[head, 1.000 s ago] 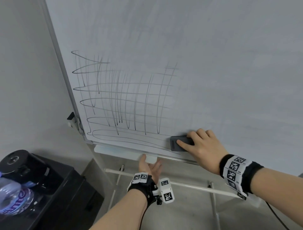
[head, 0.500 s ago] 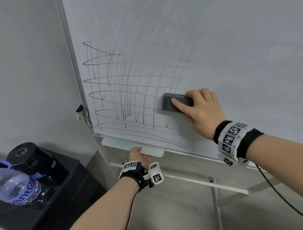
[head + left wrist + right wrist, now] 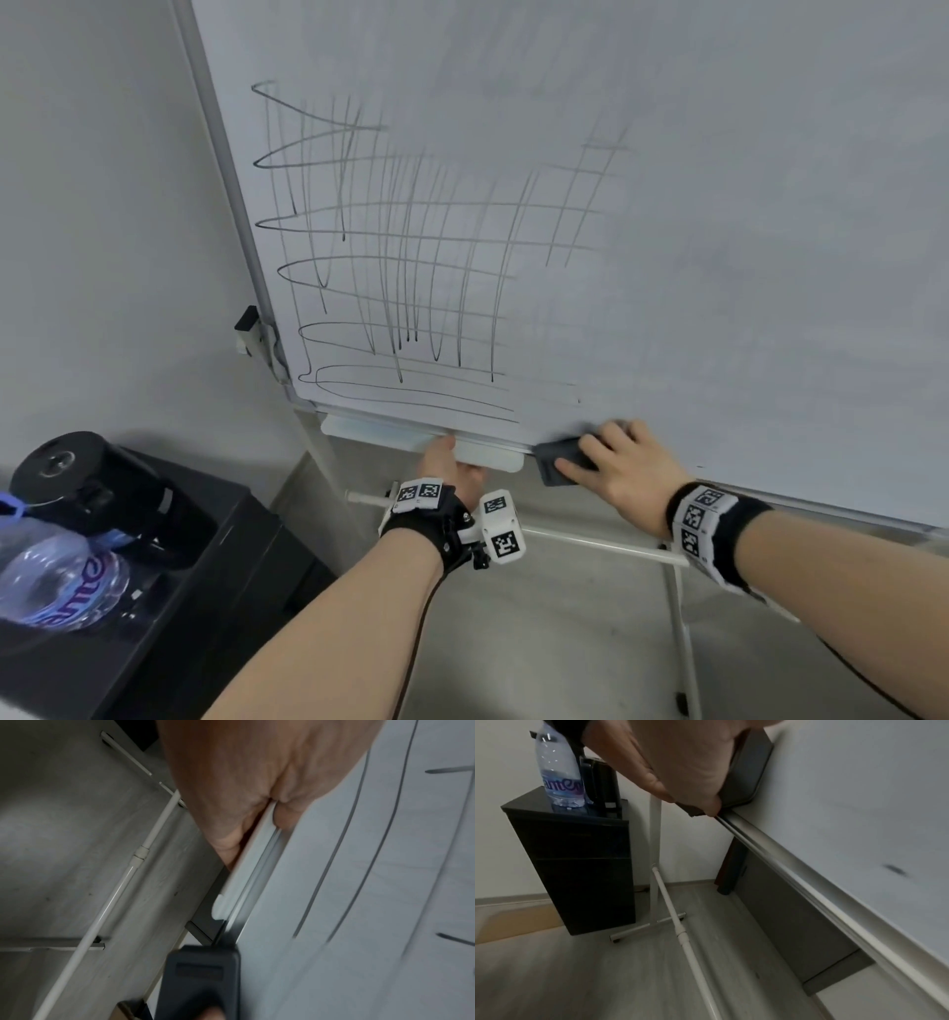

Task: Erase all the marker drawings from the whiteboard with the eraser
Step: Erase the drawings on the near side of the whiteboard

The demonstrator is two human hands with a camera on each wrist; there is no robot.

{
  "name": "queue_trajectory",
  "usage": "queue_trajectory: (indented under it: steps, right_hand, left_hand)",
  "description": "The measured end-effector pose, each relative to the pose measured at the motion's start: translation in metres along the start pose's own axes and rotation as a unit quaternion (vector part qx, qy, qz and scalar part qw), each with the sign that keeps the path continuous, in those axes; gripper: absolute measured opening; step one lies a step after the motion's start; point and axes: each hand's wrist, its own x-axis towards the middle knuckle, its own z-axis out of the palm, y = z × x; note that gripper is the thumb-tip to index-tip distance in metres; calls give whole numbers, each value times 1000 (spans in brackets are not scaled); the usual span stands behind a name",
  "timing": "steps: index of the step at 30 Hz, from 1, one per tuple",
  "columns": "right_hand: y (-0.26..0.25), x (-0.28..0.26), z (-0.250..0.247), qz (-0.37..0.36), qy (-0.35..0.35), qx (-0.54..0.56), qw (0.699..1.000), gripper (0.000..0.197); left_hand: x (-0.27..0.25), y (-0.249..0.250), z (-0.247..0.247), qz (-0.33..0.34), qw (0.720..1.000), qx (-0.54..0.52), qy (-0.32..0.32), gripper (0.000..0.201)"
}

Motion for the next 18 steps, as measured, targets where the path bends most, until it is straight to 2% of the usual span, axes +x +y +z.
queue_trajectory:
  steps: [4,8,11,15,18]
  right_hand:
    - [33,-35,-13,0,-11,-12,1000,59]
    - [53,-57,-25,12,-46,-16,999,76]
    - [42,-34,-27,13,-22,-5,1000,76]
    - [18,30,-35,28,51,6,998,63]
    - [15,50,-47,19,51,5,998,53]
  left_hand:
    - [-2,1,-1,20,999,24,-8,25]
    - [-4,0,-1,8,1000,-15,6,21]
    - [-5,-3,-2,6,1000,-8,6,20]
    - [-5,2,0,18,1000,0,-7,29]
    - [-4,5,-1,30,999,32,-23,41]
